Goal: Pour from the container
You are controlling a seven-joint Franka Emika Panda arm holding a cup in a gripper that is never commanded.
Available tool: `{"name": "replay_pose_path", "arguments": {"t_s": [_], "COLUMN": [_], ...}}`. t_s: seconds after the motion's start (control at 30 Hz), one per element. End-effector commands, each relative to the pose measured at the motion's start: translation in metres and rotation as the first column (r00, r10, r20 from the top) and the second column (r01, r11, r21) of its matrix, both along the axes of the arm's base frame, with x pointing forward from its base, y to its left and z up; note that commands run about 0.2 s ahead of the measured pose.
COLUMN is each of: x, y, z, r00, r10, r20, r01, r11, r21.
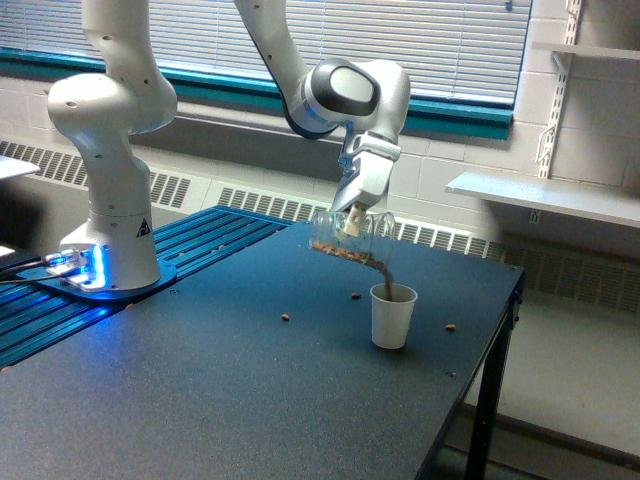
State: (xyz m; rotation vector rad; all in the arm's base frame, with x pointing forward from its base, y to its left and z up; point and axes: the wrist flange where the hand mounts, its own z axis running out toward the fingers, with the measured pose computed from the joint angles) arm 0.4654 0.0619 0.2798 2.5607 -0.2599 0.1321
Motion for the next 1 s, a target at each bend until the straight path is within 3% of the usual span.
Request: {"name": "replay_pose_path", "arguments": {"t_s": [0.03, 0.57, 1.0], "x": [0.0025, 0.0060, 0.0043], "y": [0.0055, 0.0105, 0.0089], "z": [0.0056, 0.0153, 0.0144], "r00": [1.000, 0.999, 0.998], "r10": [0.002, -0.001, -0.012], "r20": [-0.006, -0.049, -0.054], "r01": [-0.002, -0.003, 0.010], "r11": [1.000, 0.998, 0.999], "r21": [-0.027, -0.069, -0.049]}}
